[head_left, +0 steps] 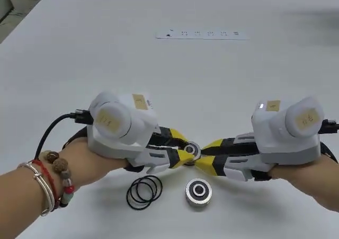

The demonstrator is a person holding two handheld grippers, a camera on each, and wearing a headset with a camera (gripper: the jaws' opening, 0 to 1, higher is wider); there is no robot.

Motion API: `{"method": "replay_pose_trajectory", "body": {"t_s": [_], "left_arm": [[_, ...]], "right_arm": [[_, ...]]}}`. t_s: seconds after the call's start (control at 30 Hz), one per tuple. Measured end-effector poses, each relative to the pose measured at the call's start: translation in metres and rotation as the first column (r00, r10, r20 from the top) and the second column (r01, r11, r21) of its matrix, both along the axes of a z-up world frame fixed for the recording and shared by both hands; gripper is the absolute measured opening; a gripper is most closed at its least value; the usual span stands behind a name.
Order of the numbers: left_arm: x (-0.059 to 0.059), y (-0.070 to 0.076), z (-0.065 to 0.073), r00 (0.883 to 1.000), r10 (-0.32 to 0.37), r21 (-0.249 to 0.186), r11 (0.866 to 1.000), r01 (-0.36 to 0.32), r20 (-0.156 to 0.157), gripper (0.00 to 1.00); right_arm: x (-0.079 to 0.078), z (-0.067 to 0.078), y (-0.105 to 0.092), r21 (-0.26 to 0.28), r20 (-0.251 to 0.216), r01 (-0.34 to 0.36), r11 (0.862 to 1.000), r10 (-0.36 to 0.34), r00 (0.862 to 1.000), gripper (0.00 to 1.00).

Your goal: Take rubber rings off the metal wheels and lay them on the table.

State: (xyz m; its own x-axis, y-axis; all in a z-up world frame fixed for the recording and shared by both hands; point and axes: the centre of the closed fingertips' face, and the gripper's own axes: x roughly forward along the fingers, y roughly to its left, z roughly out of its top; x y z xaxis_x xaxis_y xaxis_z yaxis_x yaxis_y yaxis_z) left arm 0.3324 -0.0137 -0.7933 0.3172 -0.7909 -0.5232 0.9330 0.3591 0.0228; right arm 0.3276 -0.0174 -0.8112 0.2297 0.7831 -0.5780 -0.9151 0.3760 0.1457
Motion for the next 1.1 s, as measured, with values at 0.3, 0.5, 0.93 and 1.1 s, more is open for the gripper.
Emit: {"method": "replay_pose_trajectory", "body": {"t_s": [0.3,0.5,0.93,1.1], "left_arm": [[-0.004,0.004,0.004,1.0,0.009,-0.009,1.0,-0.009,0.004,0.14],[-0.003,0.004,0.003,1.0,0.01,-0.018,1.0,-0.009,0.012,0.14],[-0.001,0.002,0.002,1.0,0.006,-0.022,1.0,-0.005,0.02,0.14],[0.0,0.001,0.001,1.0,0.003,-0.019,1.0,-0.003,0.018,0.14]], "right_arm": [[0.003,0.0,-0.001,-0.007,-0.028,0.061,0.998,-0.061,0.998,0.0],[0.006,0.0,-0.004,0.032,-0.159,0.154,0.987,-0.147,0.976,0.0],[0.012,0.011,-0.006,0.092,-0.262,0.24,0.966,-0.209,0.942,0.0],[0.01,0.015,0.0,0.102,-0.273,0.252,0.962,-0.217,0.937,0.0]]}}
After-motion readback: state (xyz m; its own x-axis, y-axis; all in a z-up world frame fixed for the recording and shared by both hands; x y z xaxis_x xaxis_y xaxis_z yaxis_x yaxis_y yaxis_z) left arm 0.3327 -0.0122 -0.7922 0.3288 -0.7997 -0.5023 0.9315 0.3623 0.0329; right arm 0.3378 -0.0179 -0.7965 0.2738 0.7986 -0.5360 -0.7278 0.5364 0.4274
